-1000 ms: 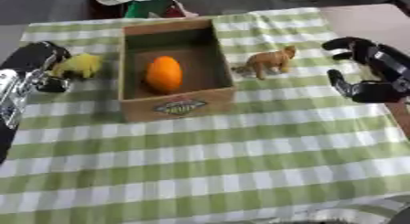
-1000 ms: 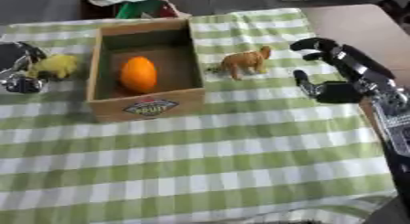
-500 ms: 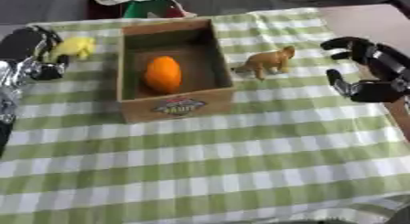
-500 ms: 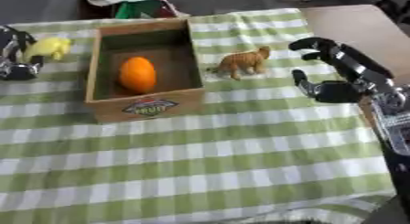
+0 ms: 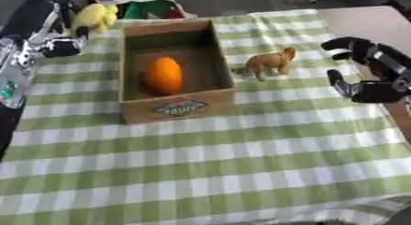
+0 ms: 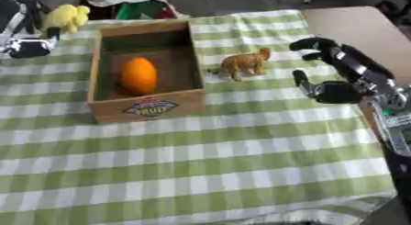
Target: Pick up objects on the table and place them in the box.
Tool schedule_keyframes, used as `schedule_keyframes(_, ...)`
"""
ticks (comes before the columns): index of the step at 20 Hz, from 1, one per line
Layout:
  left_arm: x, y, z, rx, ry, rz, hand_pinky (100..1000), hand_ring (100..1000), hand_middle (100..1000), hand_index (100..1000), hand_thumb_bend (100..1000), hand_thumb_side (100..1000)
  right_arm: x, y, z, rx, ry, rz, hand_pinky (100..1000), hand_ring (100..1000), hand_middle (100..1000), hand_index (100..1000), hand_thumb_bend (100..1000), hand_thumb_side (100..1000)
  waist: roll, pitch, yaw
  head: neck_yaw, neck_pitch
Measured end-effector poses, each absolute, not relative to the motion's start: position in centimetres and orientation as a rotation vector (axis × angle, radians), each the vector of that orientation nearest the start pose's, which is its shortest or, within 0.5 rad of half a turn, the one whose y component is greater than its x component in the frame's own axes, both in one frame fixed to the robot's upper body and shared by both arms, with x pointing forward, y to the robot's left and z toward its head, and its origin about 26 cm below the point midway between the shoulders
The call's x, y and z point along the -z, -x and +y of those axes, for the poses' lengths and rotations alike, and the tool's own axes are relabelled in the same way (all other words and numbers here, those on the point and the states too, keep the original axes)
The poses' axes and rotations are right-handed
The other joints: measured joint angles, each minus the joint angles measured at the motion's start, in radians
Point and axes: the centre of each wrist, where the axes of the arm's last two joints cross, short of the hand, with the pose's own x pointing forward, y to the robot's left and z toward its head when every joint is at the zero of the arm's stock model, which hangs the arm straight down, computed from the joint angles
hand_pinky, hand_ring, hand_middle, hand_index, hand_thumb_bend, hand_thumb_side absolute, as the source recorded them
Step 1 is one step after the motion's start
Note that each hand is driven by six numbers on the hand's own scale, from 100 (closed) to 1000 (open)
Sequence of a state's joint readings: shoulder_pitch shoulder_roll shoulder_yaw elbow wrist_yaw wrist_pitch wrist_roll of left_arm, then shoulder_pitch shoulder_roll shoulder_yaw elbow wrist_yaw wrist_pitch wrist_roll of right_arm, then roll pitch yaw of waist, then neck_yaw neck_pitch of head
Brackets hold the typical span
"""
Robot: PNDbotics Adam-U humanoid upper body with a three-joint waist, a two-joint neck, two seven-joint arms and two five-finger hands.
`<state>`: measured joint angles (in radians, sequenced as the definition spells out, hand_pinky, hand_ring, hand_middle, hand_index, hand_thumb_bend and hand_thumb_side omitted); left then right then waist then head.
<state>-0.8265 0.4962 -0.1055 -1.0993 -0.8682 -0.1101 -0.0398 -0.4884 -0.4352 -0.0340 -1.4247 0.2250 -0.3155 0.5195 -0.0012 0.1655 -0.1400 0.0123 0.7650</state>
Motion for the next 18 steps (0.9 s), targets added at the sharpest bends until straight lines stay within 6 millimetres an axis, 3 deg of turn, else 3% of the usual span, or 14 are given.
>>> schedule_keyframes(5, -20.9, -45.3, 26.7, 1.274, -1.029, -1.785, 661, 404, 342, 450, 100, 100, -14.7, -38.8, -32.1, -1.136, 0.206, -1.895, 880, 999, 862, 868, 100, 213, 0.001, 0.000, -0.003, 0.006, 0.000)
schedule_keyframes(12, -20.2, -45.2, 23.9, 1.401, -0.894, -1.820, 679, 440, 379, 484, 100, 100, -14.7, -38.9, -31.8, -1.142, 0.190, -1.898, 880, 999, 863, 868, 100, 214, 0.003, 0.000, -0.006, 0.011, 0.000)
schedule_keyframes(15, -19.8, -45.2, 23.1, 1.456, -0.847, -1.808, 700, 497, 459, 558, 177, 100, -14.7, -38.9, -31.7, -1.143, 0.186, -1.897, 880, 999, 862, 868, 100, 214, 0.005, 0.000, -0.007, 0.011, 0.000)
schedule_keyframes(16, -19.7, -45.2, 23.0, 1.473, -0.832, -1.801, 709, 522, 493, 601, 245, 100, -14.7, -38.9, -31.7, -1.143, 0.185, -1.897, 880, 999, 862, 868, 100, 214, 0.005, 0.001, -0.007, 0.011, 0.000)
schedule_keyframes(17, -19.6, -45.2, 22.9, 1.489, -0.817, -1.791, 722, 566, 548, 665, 369, 100, -14.7, -38.9, -31.7, -1.143, 0.185, -1.897, 880, 999, 862, 868, 100, 214, 0.005, 0.001, -0.007, 0.011, 0.000)
schedule_keyframes(18, -19.5, -45.3, 22.8, 1.501, -0.802, -1.782, 728, 580, 566, 685, 424, 151, -14.7, -38.9, -31.7, -1.143, 0.185, -1.897, 880, 999, 862, 868, 100, 214, 0.005, 0.001, -0.007, 0.011, 0.000)
